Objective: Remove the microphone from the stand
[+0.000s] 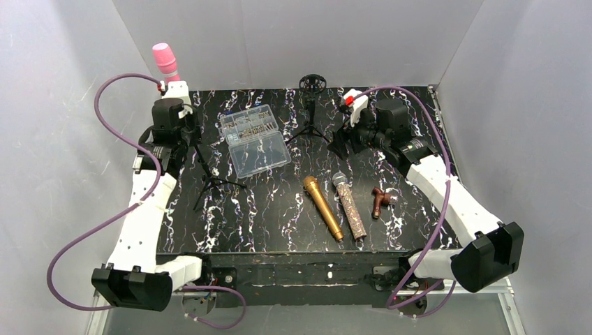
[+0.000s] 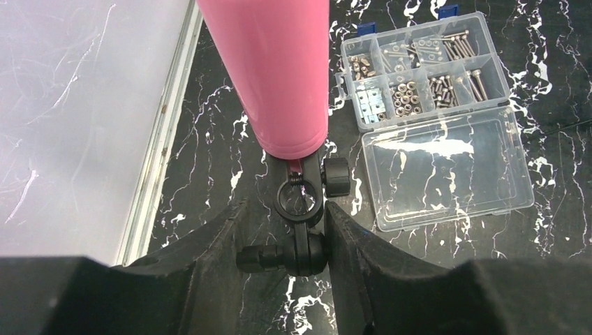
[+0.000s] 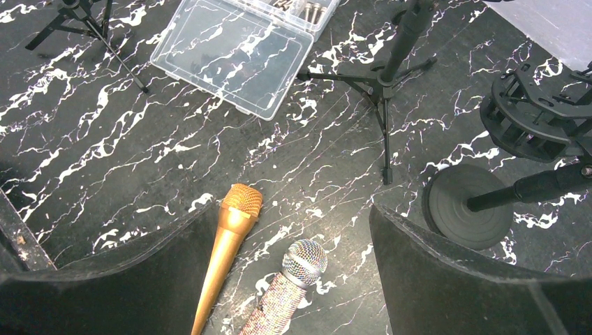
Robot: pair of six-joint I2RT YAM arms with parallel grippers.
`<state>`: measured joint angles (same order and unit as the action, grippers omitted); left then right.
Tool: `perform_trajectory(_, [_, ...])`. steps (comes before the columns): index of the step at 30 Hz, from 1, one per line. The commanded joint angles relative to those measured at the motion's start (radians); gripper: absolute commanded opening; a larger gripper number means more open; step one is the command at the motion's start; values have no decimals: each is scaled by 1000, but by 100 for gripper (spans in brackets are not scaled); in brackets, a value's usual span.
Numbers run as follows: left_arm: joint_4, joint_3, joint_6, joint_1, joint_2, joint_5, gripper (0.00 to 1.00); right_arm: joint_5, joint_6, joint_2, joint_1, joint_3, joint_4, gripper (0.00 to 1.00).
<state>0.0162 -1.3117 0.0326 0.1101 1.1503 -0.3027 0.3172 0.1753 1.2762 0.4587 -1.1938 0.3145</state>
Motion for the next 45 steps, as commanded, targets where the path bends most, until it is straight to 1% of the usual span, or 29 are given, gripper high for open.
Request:
perform_trajectory(1, [40, -37, -4, -7, -16, 40, 0, 3, 0, -32, 4, 8, -31, 88])
perform_trajectory(5, [69, -41, 16, -7, -35, 86, 0, 6, -2, -35, 4, 4, -29, 88])
perform_trajectory(8, [92, -39, 47, -7, -61, 189, 0, 12, -5, -37, 4, -7, -20, 88])
perform_trajectory(10, [101, -26, 66, -6, -86, 293, 0, 17, -5, -39, 4, -14, -17, 88])
perform_trajectory(12, [137, -16, 93, -7, -115, 431, 0, 20, -3, -28, 5, -43, 2, 88])
perform_trajectory(14, [158, -1, 79, -6, -152, 522, 0, 22, -3, -21, 4, -63, 17, 88])
perform_trajectory(15, [137, 29, 64, -7, -186, 584, 0, 23, -2, -21, 5, -70, 17, 88])
perform_trajectory(16, [124, 52, 51, -7, -208, 678, 0, 27, -3, -14, 5, -84, 27, 88])
perform_trajectory(17, [109, 70, 44, -7, -216, 729, 0, 35, -6, -9, 5, -99, 33, 88])
perform_trajectory(18, [84, 87, 35, -7, -222, 817, 0, 56, -10, -8, 5, -113, 40, 88])
perform_trajectory(19, [62, 98, 30, -6, -220, 853, 0, 78, -15, -9, 5, -122, 38, 88])
perform_trajectory(20, [15, 119, 23, -6, -212, 935, 0, 153, -26, -10, 5, -141, 38, 88])
perform_trajectory(22, [-10, 133, -16, 16, -195, 1017, 0, 270, -56, 0, 5, -177, 17, 88])
perform_trajectory(24, [-10, 133, -65, 49, -183, 1027, 0, 343, -87, 20, 4, -202, 1, 87])
perform_trajectory(29, [-69, 129, -146, 104, -159, 1032, 0, 521, -189, 76, 6, -260, -81, 87])
perform_trajectory(33, [-69, 123, -204, 147, -152, 1027, 0, 584, -220, 113, 20, -290, -125, 87])
perform_trajectory(36, [-68, 144, -282, 208, -166, 1014, 0, 613, -221, 130, 39, -301, -149, 87])
perform_trajectory(40, [-86, 165, -295, 270, -172, 990, 0, 660, -242, 145, 71, -297, -211, 88])
perform_trajectory(43, [-109, 170, -278, 289, -167, 965, 0, 691, -275, 146, 88, -280, -267, 88])
perform_trajectory(45, [-115, 167, -262, 293, -160, 951, 0, 716, -318, 146, 93, -258, -334, 88])
